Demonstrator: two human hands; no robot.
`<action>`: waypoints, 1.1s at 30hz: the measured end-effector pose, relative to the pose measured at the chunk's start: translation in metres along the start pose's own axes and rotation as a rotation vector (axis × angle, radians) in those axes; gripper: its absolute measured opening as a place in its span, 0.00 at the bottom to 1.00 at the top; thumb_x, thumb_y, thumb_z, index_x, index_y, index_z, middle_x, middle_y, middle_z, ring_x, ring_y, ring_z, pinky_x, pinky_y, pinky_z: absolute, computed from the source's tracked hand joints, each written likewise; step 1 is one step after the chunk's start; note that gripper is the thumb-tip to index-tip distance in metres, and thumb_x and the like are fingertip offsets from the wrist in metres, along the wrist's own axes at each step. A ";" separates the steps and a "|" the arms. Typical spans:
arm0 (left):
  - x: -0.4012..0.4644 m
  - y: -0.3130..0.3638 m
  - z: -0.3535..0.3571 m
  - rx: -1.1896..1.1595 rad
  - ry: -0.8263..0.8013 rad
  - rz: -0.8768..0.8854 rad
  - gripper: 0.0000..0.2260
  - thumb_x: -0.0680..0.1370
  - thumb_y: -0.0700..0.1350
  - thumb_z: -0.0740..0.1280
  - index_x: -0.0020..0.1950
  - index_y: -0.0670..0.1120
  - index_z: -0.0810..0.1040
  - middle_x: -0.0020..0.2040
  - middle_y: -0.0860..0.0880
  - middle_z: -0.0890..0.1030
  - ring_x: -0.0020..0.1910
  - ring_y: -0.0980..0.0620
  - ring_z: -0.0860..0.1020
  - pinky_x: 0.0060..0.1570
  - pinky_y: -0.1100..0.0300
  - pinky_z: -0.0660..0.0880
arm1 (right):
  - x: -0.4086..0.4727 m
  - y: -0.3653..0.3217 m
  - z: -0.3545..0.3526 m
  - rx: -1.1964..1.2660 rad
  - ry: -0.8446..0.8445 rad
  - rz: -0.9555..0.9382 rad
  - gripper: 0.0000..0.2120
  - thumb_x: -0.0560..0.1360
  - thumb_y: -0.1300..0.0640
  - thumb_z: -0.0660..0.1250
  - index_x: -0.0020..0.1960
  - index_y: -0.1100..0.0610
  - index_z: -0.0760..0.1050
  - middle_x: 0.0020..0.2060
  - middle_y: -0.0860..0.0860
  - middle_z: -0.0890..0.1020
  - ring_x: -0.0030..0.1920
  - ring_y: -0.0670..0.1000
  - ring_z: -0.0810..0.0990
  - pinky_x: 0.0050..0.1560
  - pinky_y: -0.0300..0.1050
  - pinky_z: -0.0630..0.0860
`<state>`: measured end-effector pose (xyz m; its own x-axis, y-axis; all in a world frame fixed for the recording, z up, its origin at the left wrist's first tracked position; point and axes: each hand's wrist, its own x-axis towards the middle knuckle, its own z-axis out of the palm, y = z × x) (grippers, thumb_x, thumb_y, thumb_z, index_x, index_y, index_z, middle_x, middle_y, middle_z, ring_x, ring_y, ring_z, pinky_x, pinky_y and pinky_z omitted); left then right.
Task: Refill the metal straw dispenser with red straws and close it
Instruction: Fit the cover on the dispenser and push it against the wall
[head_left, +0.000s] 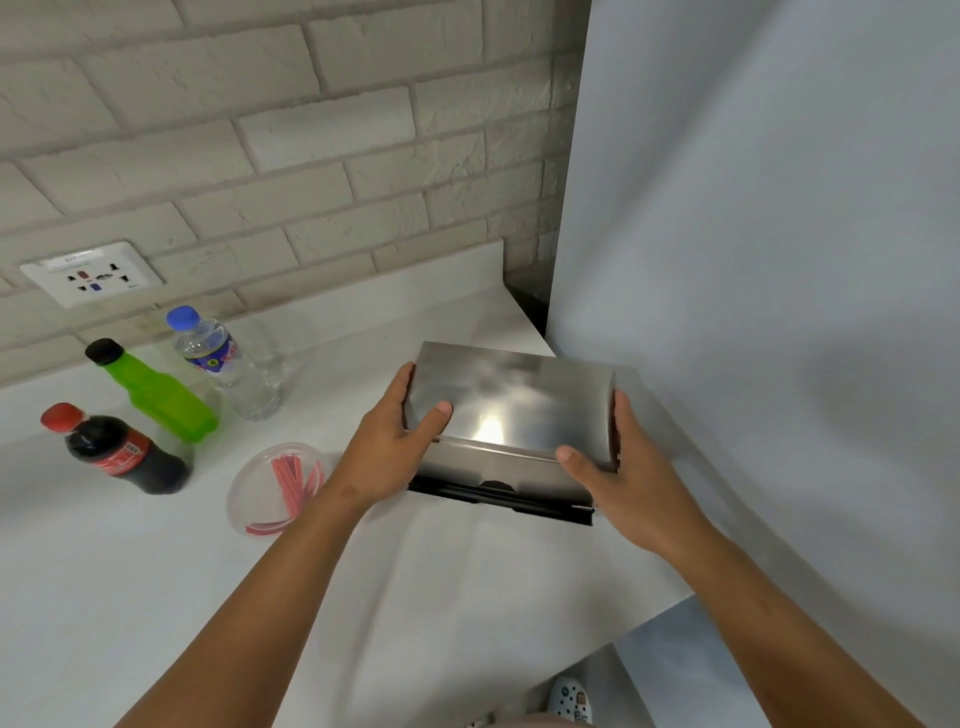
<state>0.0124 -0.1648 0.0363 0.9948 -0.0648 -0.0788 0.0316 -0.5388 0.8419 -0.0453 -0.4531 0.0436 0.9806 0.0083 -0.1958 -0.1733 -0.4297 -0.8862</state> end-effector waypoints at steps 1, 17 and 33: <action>-0.003 0.000 0.001 -0.003 0.024 -0.002 0.35 0.82 0.61 0.66 0.85 0.53 0.56 0.61 0.69 0.75 0.48 0.87 0.72 0.44 0.87 0.64 | 0.000 0.001 -0.002 0.004 -0.013 -0.003 0.46 0.77 0.41 0.72 0.84 0.46 0.47 0.79 0.46 0.68 0.77 0.50 0.70 0.76 0.55 0.69; -0.074 0.009 0.035 -0.048 0.253 -0.039 0.31 0.83 0.61 0.63 0.83 0.54 0.60 0.80 0.54 0.70 0.78 0.51 0.70 0.76 0.52 0.68 | 0.010 0.007 -0.019 -0.167 -0.108 -0.179 0.35 0.82 0.43 0.64 0.82 0.35 0.49 0.83 0.39 0.56 0.80 0.37 0.56 0.80 0.49 0.59; -0.092 0.008 0.051 -0.100 0.314 0.037 0.36 0.82 0.55 0.70 0.83 0.65 0.51 0.80 0.69 0.61 0.78 0.71 0.59 0.70 0.78 0.57 | 0.027 0.018 -0.002 -0.120 -0.028 -0.205 0.56 0.67 0.31 0.75 0.82 0.39 0.44 0.83 0.40 0.57 0.81 0.45 0.59 0.79 0.52 0.62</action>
<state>-0.0834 -0.2059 0.0235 0.9763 0.1874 0.1084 -0.0115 -0.4548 0.8905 -0.0219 -0.4626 0.0233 0.9910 0.1307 -0.0303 0.0427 -0.5208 -0.8526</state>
